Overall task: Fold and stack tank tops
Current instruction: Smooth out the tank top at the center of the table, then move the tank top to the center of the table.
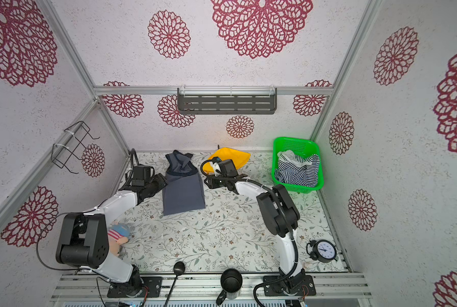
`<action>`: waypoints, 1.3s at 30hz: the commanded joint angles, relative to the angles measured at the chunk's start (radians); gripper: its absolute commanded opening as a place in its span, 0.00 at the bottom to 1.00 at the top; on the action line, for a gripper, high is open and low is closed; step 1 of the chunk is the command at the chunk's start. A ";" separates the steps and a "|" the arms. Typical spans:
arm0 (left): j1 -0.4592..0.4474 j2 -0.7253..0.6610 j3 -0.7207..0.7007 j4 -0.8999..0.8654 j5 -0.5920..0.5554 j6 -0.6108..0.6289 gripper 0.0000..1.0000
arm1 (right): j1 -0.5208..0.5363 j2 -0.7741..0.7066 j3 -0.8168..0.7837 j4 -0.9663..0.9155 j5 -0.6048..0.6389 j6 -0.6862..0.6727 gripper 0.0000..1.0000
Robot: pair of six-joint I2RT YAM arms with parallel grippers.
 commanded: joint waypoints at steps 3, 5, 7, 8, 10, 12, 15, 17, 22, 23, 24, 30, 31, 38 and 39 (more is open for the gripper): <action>-0.090 0.030 -0.096 0.005 0.002 -0.055 0.47 | 0.083 -0.018 -0.082 -0.047 0.005 -0.022 0.30; -0.096 0.064 -0.114 0.051 0.052 -0.075 0.47 | 0.096 -0.002 -0.101 -0.011 -0.015 0.002 0.30; -0.106 0.093 -0.115 0.044 0.049 -0.074 0.47 | 0.115 0.023 -0.093 0.008 -0.014 0.014 0.28; -0.112 0.097 -0.123 0.046 0.039 -0.074 0.47 | 0.125 0.036 -0.083 0.005 -0.009 0.017 0.27; -0.117 0.095 -0.143 0.053 0.039 -0.084 0.47 | 0.142 0.061 -0.061 -0.018 0.000 0.034 0.21; -0.121 0.078 -0.174 0.047 0.034 -0.113 0.48 | 0.153 0.092 -0.030 -0.077 0.009 0.063 0.20; -0.134 0.059 -0.233 0.067 0.036 -0.155 0.49 | 0.159 0.096 -0.064 -0.093 0.038 0.108 0.17; -0.151 0.041 -0.280 0.075 0.038 -0.180 0.49 | 0.160 0.080 -0.108 -0.105 0.053 0.127 0.17; -0.219 -0.074 -0.398 0.050 0.009 -0.246 0.49 | 0.170 -0.006 -0.260 -0.104 0.044 0.154 0.17; -0.239 -0.105 -0.425 0.042 0.000 -0.262 0.49 | 0.174 -0.028 -0.298 -0.096 0.041 0.165 0.17; -0.255 -0.129 -0.445 0.032 -0.012 -0.278 0.49 | 0.177 -0.051 -0.330 -0.087 0.036 0.175 0.17; -0.344 -0.285 -0.493 -0.119 -0.074 -0.331 0.51 | 0.221 -0.189 -0.486 -0.058 -0.005 0.246 0.18; -0.349 -0.316 -0.488 -0.157 -0.085 -0.331 0.51 | 0.231 -0.209 -0.496 -0.063 -0.007 0.250 0.18; -0.326 -0.511 -0.386 -0.354 -0.173 -0.244 0.57 | 0.242 -0.322 -0.423 -0.169 0.101 0.171 0.35; -0.301 -0.510 -0.361 -0.351 -0.167 -0.217 0.56 | 0.238 -0.321 -0.401 -0.177 0.131 0.154 0.35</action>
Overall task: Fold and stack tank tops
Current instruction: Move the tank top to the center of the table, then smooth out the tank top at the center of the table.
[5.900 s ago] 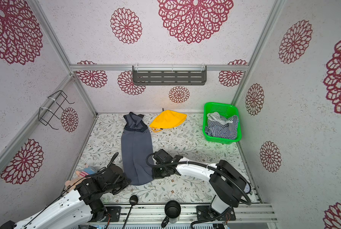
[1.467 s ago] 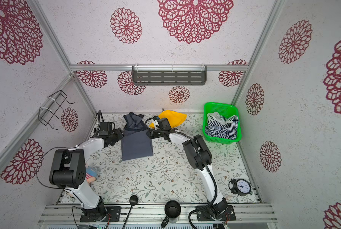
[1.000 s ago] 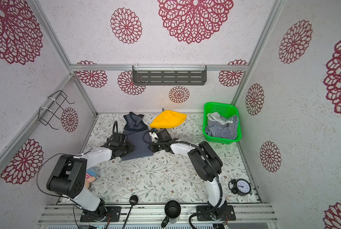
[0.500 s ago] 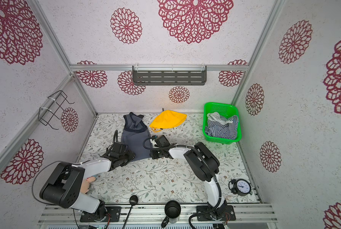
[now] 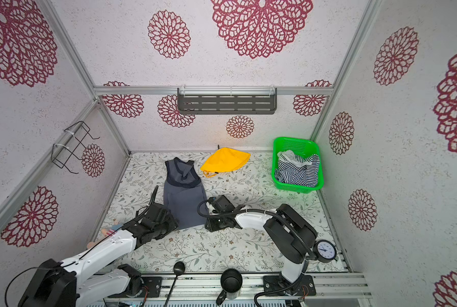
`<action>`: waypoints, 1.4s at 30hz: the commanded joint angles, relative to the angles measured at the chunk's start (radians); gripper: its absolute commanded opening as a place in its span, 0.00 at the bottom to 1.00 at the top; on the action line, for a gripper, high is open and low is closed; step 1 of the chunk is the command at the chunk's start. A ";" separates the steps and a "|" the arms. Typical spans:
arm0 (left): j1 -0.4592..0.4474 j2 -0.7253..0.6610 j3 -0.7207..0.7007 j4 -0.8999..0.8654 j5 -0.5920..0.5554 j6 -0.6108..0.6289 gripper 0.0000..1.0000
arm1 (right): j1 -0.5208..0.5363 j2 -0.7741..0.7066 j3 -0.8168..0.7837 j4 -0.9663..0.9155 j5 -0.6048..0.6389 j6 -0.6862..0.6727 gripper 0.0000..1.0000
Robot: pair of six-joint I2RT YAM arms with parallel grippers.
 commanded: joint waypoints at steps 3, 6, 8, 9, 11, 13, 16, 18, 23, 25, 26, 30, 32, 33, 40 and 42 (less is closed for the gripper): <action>0.127 0.059 0.194 -0.041 -0.022 0.157 0.56 | -0.030 -0.021 0.110 0.018 0.096 -0.063 0.28; 0.208 0.233 0.358 -0.011 -0.006 0.260 0.54 | -0.041 0.058 0.139 0.138 0.081 -0.055 0.17; 0.245 0.350 0.467 0.006 0.048 0.294 0.53 | -0.045 0.123 0.187 0.161 0.089 -0.074 0.17; 0.250 0.397 0.509 0.010 0.058 0.306 0.53 | -0.044 0.145 0.198 0.176 0.097 -0.080 0.17; 0.250 0.485 0.589 0.013 0.053 0.330 0.53 | -0.045 0.189 0.222 0.195 0.120 -0.093 0.18; 0.260 0.547 0.646 0.017 0.042 0.343 0.53 | -0.044 0.214 0.223 0.215 0.135 -0.101 0.18; 0.287 0.627 0.719 0.035 0.060 0.346 0.53 | -0.045 0.239 0.206 0.207 0.121 -0.092 0.17; 0.298 0.675 0.768 0.036 0.060 0.352 0.53 | -0.040 0.226 0.161 0.209 0.107 -0.070 0.17; 0.311 0.843 0.922 0.020 0.076 0.384 0.56 | -0.003 0.133 -0.007 0.246 0.094 0.024 0.16; 0.314 0.936 0.993 0.009 0.085 0.407 0.57 | 0.020 0.104 -0.059 0.267 0.084 0.062 0.16; 0.317 0.974 1.029 0.005 0.087 0.416 0.57 | 0.030 0.091 -0.088 0.283 0.075 0.087 0.16; 0.334 1.109 1.161 -0.013 0.126 0.425 0.57 | 0.062 0.033 -0.134 0.280 0.078 0.121 0.16; 0.337 1.179 1.238 -0.044 0.133 0.429 0.57 | 0.063 0.008 -0.117 0.237 0.080 0.117 0.16; 0.337 1.212 1.277 -0.062 0.135 0.430 0.57 | 0.062 -0.001 -0.105 0.217 0.077 0.115 0.16; 0.373 1.357 1.461 -0.169 0.145 0.407 0.59 | 0.061 -0.071 -0.070 0.145 0.095 0.105 0.19; 0.395 1.388 1.495 -0.191 0.146 0.396 0.60 | 0.061 -0.090 -0.065 0.130 0.103 0.106 0.19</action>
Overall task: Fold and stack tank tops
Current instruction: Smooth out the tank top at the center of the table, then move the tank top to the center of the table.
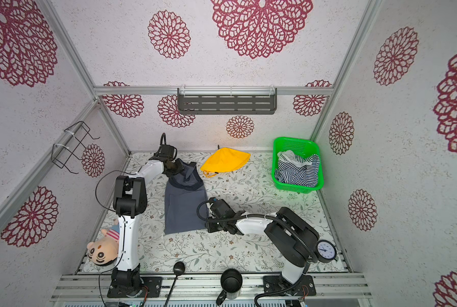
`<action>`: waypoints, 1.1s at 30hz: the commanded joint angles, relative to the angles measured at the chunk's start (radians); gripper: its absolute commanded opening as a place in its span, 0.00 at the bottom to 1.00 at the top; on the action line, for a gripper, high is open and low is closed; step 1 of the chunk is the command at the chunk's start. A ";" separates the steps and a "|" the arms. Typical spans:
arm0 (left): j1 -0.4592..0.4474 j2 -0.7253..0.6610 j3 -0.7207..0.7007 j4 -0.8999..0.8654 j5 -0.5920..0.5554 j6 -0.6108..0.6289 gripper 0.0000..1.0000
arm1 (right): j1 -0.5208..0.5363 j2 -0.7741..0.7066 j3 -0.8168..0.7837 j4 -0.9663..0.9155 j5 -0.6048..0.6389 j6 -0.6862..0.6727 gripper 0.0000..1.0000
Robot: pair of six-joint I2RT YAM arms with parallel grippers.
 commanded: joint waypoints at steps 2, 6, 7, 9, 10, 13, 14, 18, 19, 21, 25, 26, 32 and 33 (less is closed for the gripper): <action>0.066 0.072 0.068 -0.088 0.012 -0.004 0.61 | 0.002 -0.074 0.033 -0.067 0.025 0.013 0.19; 0.088 0.041 0.037 -0.033 0.067 0.030 0.63 | -0.004 -0.092 0.030 -0.087 0.060 0.016 0.20; 0.087 -0.007 -0.023 0.028 0.077 0.036 0.63 | -0.009 -0.097 0.027 -0.084 0.071 0.018 0.21; 0.084 -0.120 -0.160 0.177 0.090 0.030 0.66 | -0.026 -0.101 0.025 -0.069 0.082 0.021 0.24; 0.082 -0.177 -0.218 0.231 0.095 0.024 0.67 | -0.036 -0.099 0.029 -0.062 0.086 0.015 0.26; 0.079 -0.292 -0.299 0.256 0.107 0.007 0.67 | -0.087 -0.088 0.063 -0.028 0.139 -0.022 0.30; 0.076 -0.319 -0.318 0.247 0.108 0.003 0.67 | -0.108 -0.082 0.080 -0.006 0.163 -0.042 0.30; 0.070 -0.437 -0.440 0.246 0.081 -0.016 0.68 | -0.183 0.012 0.187 0.064 0.228 -0.098 0.30; 0.070 -0.476 -0.483 0.247 0.078 -0.027 0.68 | -0.194 0.052 0.233 0.057 0.212 -0.104 0.30; 0.066 -0.563 -0.580 0.259 0.081 -0.044 0.69 | -0.191 0.121 0.317 0.035 0.187 -0.128 0.35; 0.023 -0.741 -0.827 0.278 0.039 -0.077 0.69 | -0.182 0.263 0.483 -0.016 0.129 -0.186 0.51; 0.008 -0.786 -0.893 0.286 0.021 -0.085 0.69 | -0.182 0.294 0.511 -0.009 0.119 -0.195 0.55; -0.078 -0.989 -1.173 0.305 -0.020 -0.169 0.73 | -0.185 0.474 0.684 -0.018 0.077 -0.230 0.64; -0.096 -1.014 -1.198 0.282 -0.038 -0.173 0.74 | -0.188 0.501 0.713 -0.024 0.079 -0.232 0.64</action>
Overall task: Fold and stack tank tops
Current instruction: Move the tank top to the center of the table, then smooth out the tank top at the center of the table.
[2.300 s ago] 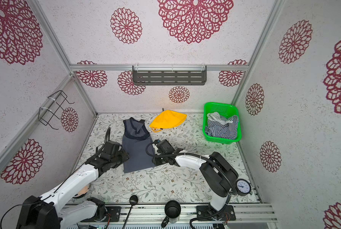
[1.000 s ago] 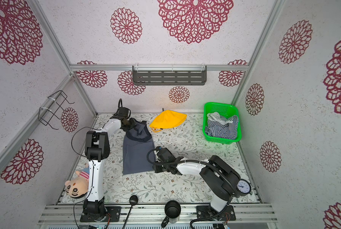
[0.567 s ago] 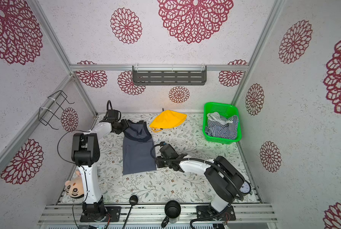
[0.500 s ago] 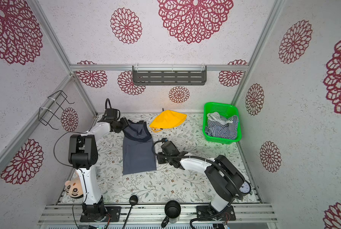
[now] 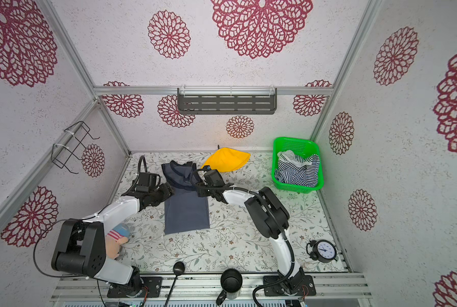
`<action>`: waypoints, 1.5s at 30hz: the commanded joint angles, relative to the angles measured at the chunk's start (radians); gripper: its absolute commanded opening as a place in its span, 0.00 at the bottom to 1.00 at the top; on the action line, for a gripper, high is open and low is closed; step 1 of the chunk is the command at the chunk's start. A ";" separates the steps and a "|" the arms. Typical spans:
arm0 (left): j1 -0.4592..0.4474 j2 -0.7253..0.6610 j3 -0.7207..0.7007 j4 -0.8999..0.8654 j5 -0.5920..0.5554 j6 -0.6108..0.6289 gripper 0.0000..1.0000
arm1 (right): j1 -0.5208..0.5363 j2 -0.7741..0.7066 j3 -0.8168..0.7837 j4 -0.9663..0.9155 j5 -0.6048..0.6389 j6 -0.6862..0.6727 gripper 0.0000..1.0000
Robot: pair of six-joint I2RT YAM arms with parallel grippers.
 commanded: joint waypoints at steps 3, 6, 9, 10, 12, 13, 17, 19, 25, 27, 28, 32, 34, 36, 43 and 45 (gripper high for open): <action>-0.077 -0.122 -0.118 -0.024 -0.082 -0.069 0.74 | -0.013 0.093 0.142 -0.067 -0.022 -0.044 0.58; -0.099 -0.131 -0.177 -0.020 -0.083 -0.094 0.74 | -0.014 0.084 0.115 -0.060 -0.029 -0.033 0.35; -0.121 -0.128 -0.232 -0.001 -0.076 -0.121 0.74 | -0.015 0.009 -0.012 0.004 -0.005 -0.014 0.08; -0.129 -0.126 -0.249 0.004 -0.071 -0.131 0.74 | -0.014 -0.017 -0.057 0.011 0.011 -0.008 0.07; -0.151 -0.126 -0.276 0.004 -0.066 -0.149 0.74 | -0.016 -0.067 -0.137 0.014 0.036 0.003 0.02; -0.164 -0.128 -0.288 0.000 -0.062 -0.157 0.74 | -0.016 -0.098 -0.188 0.029 0.041 0.016 0.02; -0.229 -0.149 -0.321 -0.042 -0.068 -0.189 0.74 | -0.007 -0.207 -0.374 0.096 -0.004 0.087 0.03; -0.268 -0.179 -0.343 -0.065 -0.068 -0.218 0.74 | 0.014 -0.270 -0.458 0.114 -0.021 0.115 0.04; -0.328 -0.291 -0.400 -0.156 -0.086 -0.282 0.71 | 0.001 -0.482 -0.539 0.001 0.062 0.056 0.44; -0.333 -0.320 -0.423 -0.173 -0.085 -0.303 0.69 | -0.037 -0.506 -0.497 -0.049 0.101 0.012 0.49; -0.338 -0.335 -0.433 -0.179 -0.082 -0.315 0.67 | -0.056 -0.499 -0.469 -0.070 0.119 -0.005 0.49; -0.354 -0.390 -0.474 -0.202 -0.089 -0.355 0.60 | -0.126 -0.379 -0.310 -0.105 0.115 -0.046 0.34; -0.357 -0.423 -0.491 -0.213 -0.097 -0.374 0.57 | -0.134 -0.272 -0.185 -0.134 0.119 -0.075 0.20; -0.360 -0.455 -0.504 -0.224 -0.103 -0.391 0.57 | -0.134 -0.190 -0.093 -0.142 0.110 -0.090 0.19; -0.362 -0.545 -0.516 -0.283 -0.130 -0.412 0.56 | -0.099 0.010 0.136 -0.190 0.074 -0.142 0.44; -0.361 -0.555 -0.515 -0.294 -0.135 -0.412 0.57 | -0.086 0.058 0.181 -0.217 0.086 -0.154 0.47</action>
